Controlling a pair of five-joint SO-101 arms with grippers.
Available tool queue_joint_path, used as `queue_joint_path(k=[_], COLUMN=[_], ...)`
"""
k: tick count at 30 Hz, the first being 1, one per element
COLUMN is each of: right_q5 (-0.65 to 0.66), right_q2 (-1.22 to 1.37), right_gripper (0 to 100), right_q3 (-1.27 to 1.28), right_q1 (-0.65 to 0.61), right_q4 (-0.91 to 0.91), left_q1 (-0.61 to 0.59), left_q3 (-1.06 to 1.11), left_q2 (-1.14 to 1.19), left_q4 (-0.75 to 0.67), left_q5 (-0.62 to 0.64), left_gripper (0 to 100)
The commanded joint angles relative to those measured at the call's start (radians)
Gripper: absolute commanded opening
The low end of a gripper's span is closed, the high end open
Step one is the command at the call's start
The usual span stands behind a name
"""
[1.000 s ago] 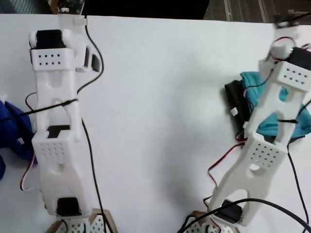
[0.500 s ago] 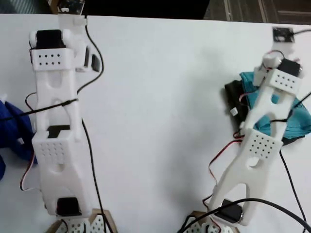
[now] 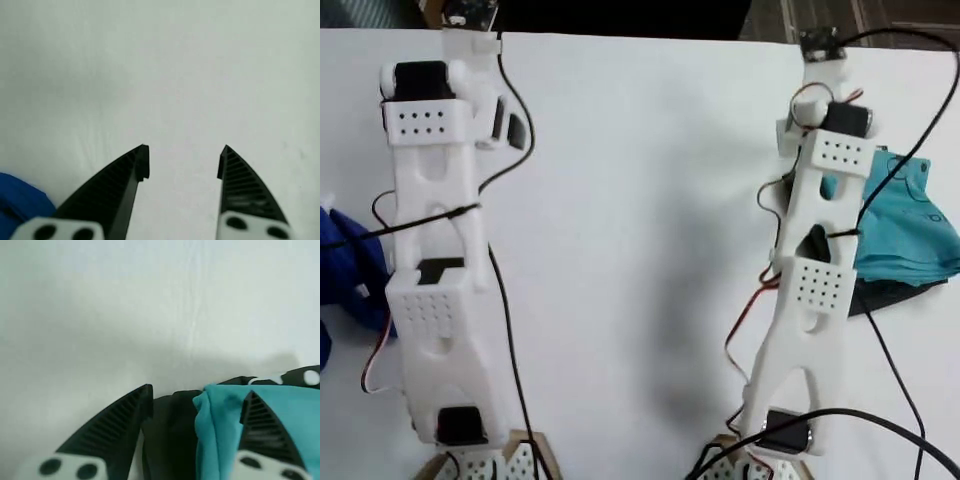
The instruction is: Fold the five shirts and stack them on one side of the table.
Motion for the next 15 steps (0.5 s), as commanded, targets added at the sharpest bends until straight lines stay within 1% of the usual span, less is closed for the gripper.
queue_joint_path(k=[1, 5, 7, 12, 15], right_q5=[-0.003, -0.006, -0.006, -0.006, -0.008], right_q2=[0.030, 0.042, 0.041, 0.045, 0.045], right_gripper=[28.6, 28.6, 26.8, 9.8, 5.1], right_q3=[-0.034, -0.035, -0.035, -0.035, -0.035], right_q1=[0.035, 0.058, 0.065, 0.094, 0.105], right_q4=[-0.018, -0.021, -0.036, -0.068, -0.068], left_q1=[0.000, 0.002, 0.002, 0.002, 0.002], left_q3=[-0.007, -0.007, -0.007, -0.007, -0.007], left_q2=[-0.077, -0.074, -0.074, -0.075, -0.075], left_q4=[0.011, 0.009, 0.009, 0.009, 0.009], left_q5=[-0.011, -0.008, -0.008, -0.009, -0.011], left_gripper=[24, 24, 24, 24, 24])
